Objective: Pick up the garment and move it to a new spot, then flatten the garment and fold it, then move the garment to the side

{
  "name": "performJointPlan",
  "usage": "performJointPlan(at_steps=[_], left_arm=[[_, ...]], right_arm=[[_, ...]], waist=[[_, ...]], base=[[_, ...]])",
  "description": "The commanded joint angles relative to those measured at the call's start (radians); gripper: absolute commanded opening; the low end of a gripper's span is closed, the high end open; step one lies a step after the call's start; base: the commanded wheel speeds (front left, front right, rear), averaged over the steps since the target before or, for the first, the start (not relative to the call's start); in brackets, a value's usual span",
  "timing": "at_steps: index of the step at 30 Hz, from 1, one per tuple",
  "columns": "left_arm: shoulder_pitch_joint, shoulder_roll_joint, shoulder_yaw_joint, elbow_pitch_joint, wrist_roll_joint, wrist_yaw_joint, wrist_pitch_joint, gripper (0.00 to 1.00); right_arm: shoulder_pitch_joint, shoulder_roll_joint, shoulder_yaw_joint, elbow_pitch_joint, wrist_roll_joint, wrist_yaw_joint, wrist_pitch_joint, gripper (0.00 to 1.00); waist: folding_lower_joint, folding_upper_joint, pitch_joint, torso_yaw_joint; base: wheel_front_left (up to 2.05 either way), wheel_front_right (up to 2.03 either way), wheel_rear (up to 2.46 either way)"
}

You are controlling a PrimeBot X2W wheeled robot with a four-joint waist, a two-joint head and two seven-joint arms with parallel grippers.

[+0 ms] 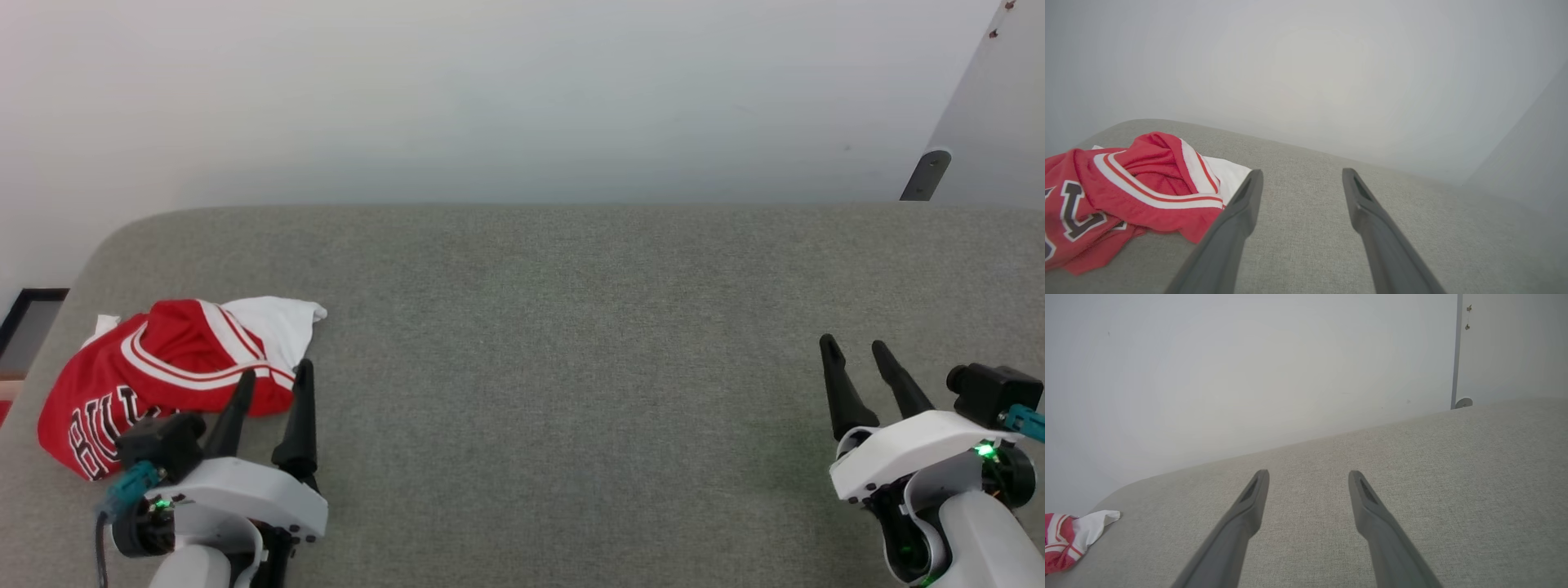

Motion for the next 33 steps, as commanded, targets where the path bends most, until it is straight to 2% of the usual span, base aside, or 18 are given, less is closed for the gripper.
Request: performJointPlan(at_steps=[1,15,33], left_arm=[[-0.022,0.007,0.002,-0.004,0.022,-0.004,-0.007,1.00],[-0.029,0.016,0.007,0.026,0.149,-0.021,-0.039,1.00],[-0.045,0.007,0.022,0.075,0.256,-0.048,-0.078,1.00]], right_arm=[[-0.028,-0.010,0.001,-0.002,-0.024,0.001,-0.009,1.00],[-0.040,-0.022,-0.001,0.010,-0.136,0.001,-0.041,1.00],[-0.054,-0.031,-0.007,0.033,-0.224,0.001,-0.079,1.00]], waist=[[0.0000,-0.0001,0.000,0.000],[0.0000,-0.0001,0.002,0.002],[0.0000,-0.0001,0.005,0.001]], base=[[0.00,0.00,0.00],[0.00,0.00,0.00],[0.00,0.00,0.00]])
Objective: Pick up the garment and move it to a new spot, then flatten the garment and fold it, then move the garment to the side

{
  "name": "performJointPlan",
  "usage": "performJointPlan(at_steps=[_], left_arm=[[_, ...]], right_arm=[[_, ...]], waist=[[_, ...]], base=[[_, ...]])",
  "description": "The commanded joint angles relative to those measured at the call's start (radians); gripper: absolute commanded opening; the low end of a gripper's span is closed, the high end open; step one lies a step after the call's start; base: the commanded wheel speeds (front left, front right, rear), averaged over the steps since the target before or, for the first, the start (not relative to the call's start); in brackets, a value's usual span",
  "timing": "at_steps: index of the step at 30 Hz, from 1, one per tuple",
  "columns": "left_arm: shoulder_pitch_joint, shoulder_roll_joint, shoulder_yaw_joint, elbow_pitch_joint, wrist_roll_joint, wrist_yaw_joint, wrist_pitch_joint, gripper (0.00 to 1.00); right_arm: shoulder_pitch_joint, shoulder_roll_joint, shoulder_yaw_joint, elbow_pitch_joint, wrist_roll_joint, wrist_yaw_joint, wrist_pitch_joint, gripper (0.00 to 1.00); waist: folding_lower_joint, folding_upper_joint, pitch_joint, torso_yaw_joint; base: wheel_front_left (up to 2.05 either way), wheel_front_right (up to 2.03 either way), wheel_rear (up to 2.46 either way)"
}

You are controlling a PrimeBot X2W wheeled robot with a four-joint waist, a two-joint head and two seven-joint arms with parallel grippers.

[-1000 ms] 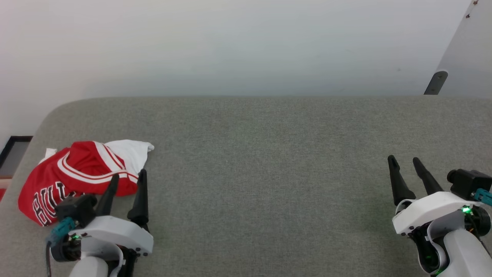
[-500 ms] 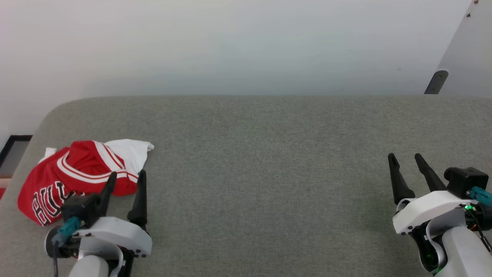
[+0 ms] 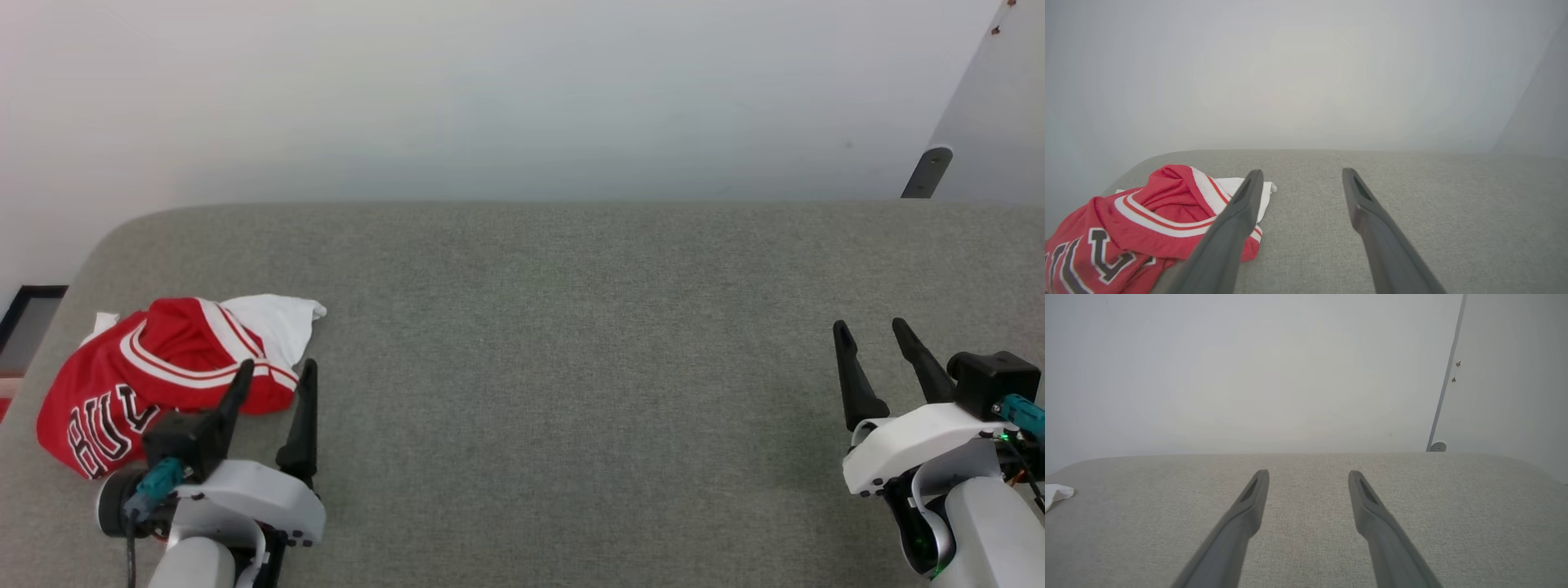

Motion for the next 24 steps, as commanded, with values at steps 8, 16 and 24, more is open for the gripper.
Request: performJointPlan(at_steps=[8,16,24], left_arm=[[-0.027,0.002,0.004,0.025,0.057,-0.010,-0.021,1.00],[-0.038,0.006,0.000,0.041,0.104,-0.016,-0.036,1.00],[-0.043,0.000,0.004,0.055,0.103,-0.018,-0.035,1.00]], right_arm=[[-0.027,-0.014,0.004,0.004,-0.049,0.001,-0.021,1.00],[-0.034,-0.018,0.012,0.011,-0.086,0.001,-0.036,1.00],[-0.017,-0.002,0.009,-0.005,-0.058,0.001,-0.037,1.00]], waist=[[-0.0001,0.0000,0.004,0.001],[-0.0001,0.0000,0.003,0.001],[-0.0001,0.0000,0.001,0.024]], base=[[0.00,0.00,0.00],[0.00,0.00,0.00],[0.00,0.00,0.00]])
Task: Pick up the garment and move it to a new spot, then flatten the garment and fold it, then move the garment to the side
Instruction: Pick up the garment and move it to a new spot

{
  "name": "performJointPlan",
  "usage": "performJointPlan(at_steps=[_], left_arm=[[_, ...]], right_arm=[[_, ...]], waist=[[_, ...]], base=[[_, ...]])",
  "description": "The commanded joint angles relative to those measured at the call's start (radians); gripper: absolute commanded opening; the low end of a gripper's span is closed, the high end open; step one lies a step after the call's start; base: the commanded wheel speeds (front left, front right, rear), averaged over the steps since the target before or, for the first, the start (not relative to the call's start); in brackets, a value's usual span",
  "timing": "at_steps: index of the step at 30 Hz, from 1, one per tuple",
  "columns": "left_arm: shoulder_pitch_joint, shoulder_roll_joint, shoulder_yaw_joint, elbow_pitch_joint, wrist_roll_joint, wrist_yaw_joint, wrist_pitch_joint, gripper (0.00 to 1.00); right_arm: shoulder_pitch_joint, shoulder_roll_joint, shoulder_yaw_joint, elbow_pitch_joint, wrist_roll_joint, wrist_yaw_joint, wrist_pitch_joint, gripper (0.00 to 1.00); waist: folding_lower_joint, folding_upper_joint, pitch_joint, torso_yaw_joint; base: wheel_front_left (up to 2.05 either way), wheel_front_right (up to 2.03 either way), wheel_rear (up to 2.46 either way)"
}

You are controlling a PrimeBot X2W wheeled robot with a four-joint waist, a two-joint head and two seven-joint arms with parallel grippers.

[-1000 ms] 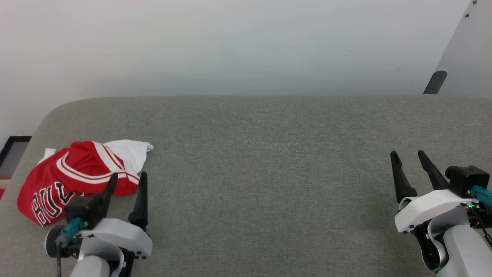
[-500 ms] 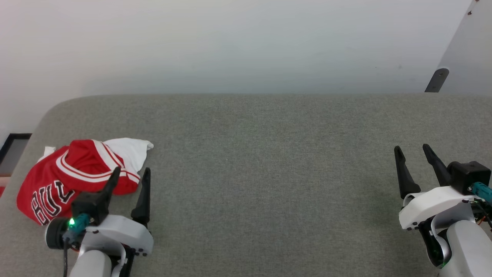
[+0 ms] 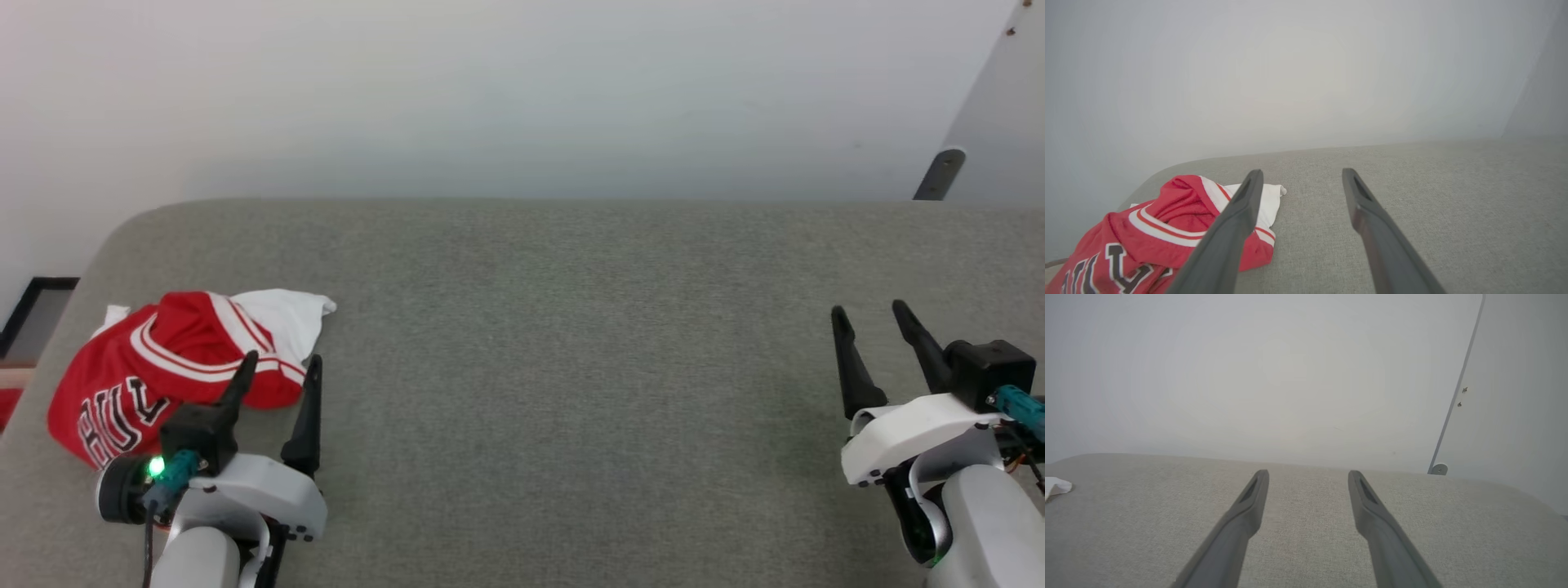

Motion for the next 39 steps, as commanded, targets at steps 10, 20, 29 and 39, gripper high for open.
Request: performJointPlan(at_steps=[10,20,29,39], left_arm=[[0.030,-0.022,0.045,0.010,0.008,0.016,0.000,1.00],[0.078,-0.048,0.075,-0.012,0.023,0.038,0.000,1.00],[0.168,-0.064,0.148,-0.062,-0.002,0.081,0.000,1.00],[0.332,-0.137,0.247,-0.249,-0.043,0.129,0.000,1.00]], right_arm=[[0.042,0.029,0.078,-0.029,0.042,0.000,-0.005,1.00],[0.056,0.055,0.168,-0.042,0.076,0.000,-0.005,1.00],[0.043,0.104,0.286,-0.058,0.108,0.000,-0.005,1.00],[-0.074,0.134,0.460,-0.002,0.186,0.000,-0.005,1.00]], waist=[[0.0000,-0.0001,-0.007,0.138],[0.0000,-0.0001,-0.023,0.342],[0.0000,-0.0001,-0.029,0.506],[0.0000,-0.0001,0.013,0.531]], base=[[0.00,0.00,0.00],[0.00,0.00,0.00],[0.00,0.00,0.00],[-0.02,-0.02,-0.02]])
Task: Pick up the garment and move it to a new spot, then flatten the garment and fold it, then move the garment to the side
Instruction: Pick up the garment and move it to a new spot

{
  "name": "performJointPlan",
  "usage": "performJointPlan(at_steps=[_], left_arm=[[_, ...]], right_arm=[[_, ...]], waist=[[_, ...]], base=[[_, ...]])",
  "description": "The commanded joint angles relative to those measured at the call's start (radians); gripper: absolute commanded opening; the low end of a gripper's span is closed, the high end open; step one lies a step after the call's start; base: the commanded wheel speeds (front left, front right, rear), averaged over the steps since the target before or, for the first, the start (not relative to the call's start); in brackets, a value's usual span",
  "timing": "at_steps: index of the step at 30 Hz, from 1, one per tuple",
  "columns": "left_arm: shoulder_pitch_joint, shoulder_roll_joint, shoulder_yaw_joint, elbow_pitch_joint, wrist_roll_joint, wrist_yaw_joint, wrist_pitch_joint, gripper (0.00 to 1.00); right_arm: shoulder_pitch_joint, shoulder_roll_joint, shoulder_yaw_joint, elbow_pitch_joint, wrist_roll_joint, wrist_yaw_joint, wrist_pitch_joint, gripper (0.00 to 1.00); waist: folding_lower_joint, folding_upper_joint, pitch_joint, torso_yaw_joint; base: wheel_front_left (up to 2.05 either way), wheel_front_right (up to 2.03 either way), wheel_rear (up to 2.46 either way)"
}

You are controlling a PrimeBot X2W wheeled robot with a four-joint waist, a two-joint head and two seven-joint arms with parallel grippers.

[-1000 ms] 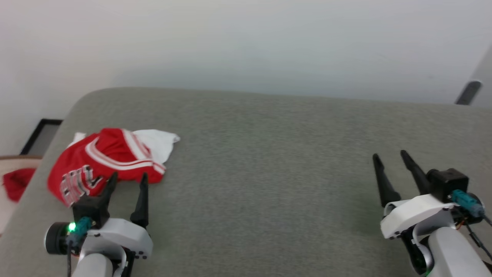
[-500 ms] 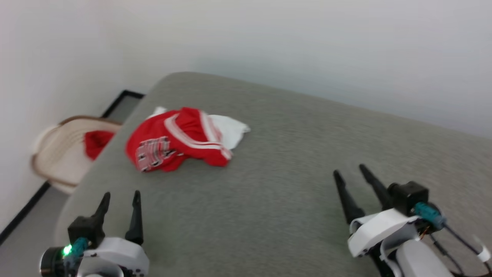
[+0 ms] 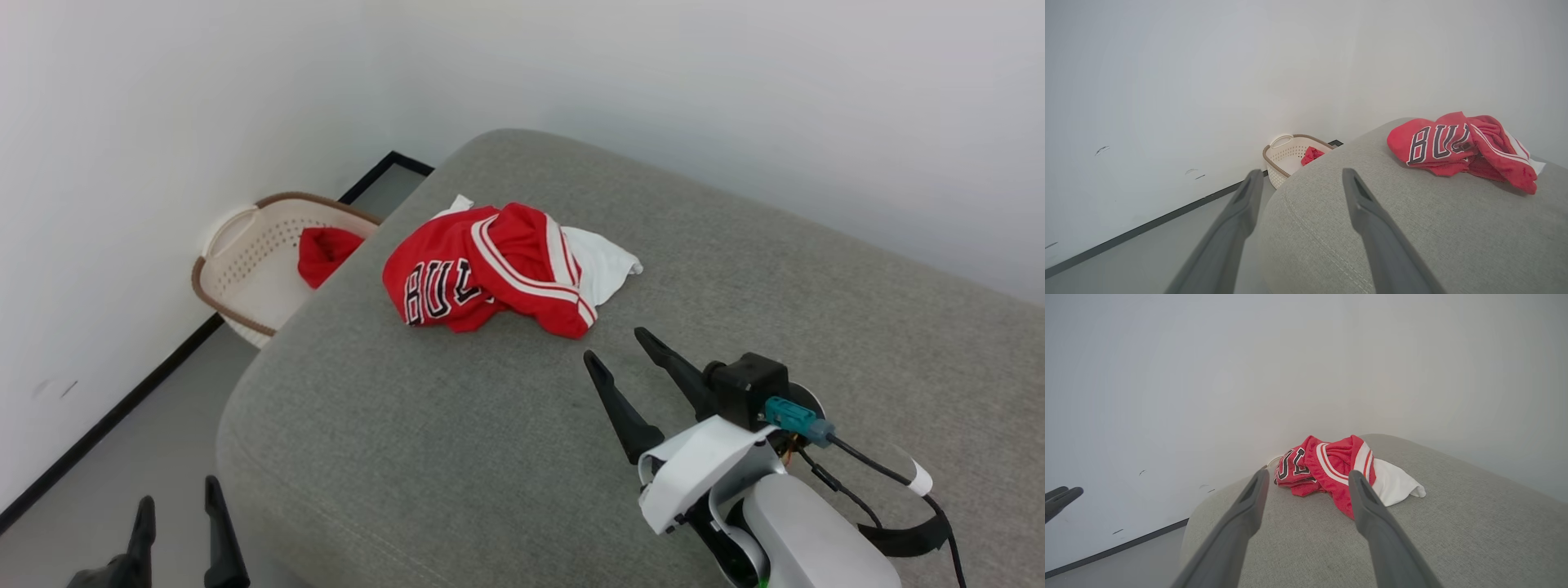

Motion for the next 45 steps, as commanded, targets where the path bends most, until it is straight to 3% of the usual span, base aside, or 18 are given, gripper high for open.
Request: performJointPlan(at_steps=[1,6,9,17,24,32,39,45], left_arm=[[0.007,-0.006,0.003,-0.017,-0.006,0.007,0.000,1.00],[0.022,-0.021,-0.002,-0.046,-0.007,0.007,0.000,1.00],[0.004,-0.019,-0.016,-0.041,0.009,-0.016,0.000,1.00],[-0.211,0.073,-0.147,0.077,0.058,-0.105,0.031,1.00],[-0.497,0.180,-0.238,0.235,0.022,-0.130,0.081,1.00],[-0.815,0.312,-0.339,0.453,-0.147,-0.131,0.172,1.00],[-0.941,0.407,-0.402,0.623,-0.417,-0.129,0.446,1.00],[-0.980,0.463,-0.449,0.679,-0.556,-0.130,0.658,1.00]], right_arm=[[-0.011,-0.004,0.009,0.007,0.011,0.000,-0.005,1.00],[-0.023,-0.004,0.021,0.014,0.027,0.000,-0.005,1.00],[-0.009,-0.011,0.003,0.003,0.030,0.000,-0.005,1.00],[0.082,-0.037,-0.125,-0.051,-0.016,0.000,-0.005,1.00],[0.054,-0.058,-0.143,-0.113,-0.066,0.000,-0.005,1.00],[-0.027,-0.068,-0.149,-0.171,-0.065,0.000,-0.004,1.00],[-0.043,-0.049,-0.114,-0.197,-0.048,0.000,-0.003,1.00],[-0.074,-0.070,-0.048,-0.200,-0.062,0.000,-0.003,1.00]], waist=[[-0.0001,0.0000,0.011,0.009],[-0.0001,0.0000,0.010,0.006],[-0.0001,0.0000,0.009,0.002],[-0.0001,0.0000,0.019,-0.025],[-0.0001,0.0000,0.177,-0.226],[-0.0001,0.0000,0.364,-0.401],[-0.0001,0.0000,0.411,-0.480],[-0.0001,0.0000,0.445,-0.508]], base=[[-0.13,-0.13,-0.13],[-0.05,-0.05,-0.05],[0.00,0.00,0.00],[0.00,0.00,0.00],[0.00,0.00,0.00],[0.00,0.00,0.00],[0.00,0.00,0.00],[0.00,0.00,0.00]])
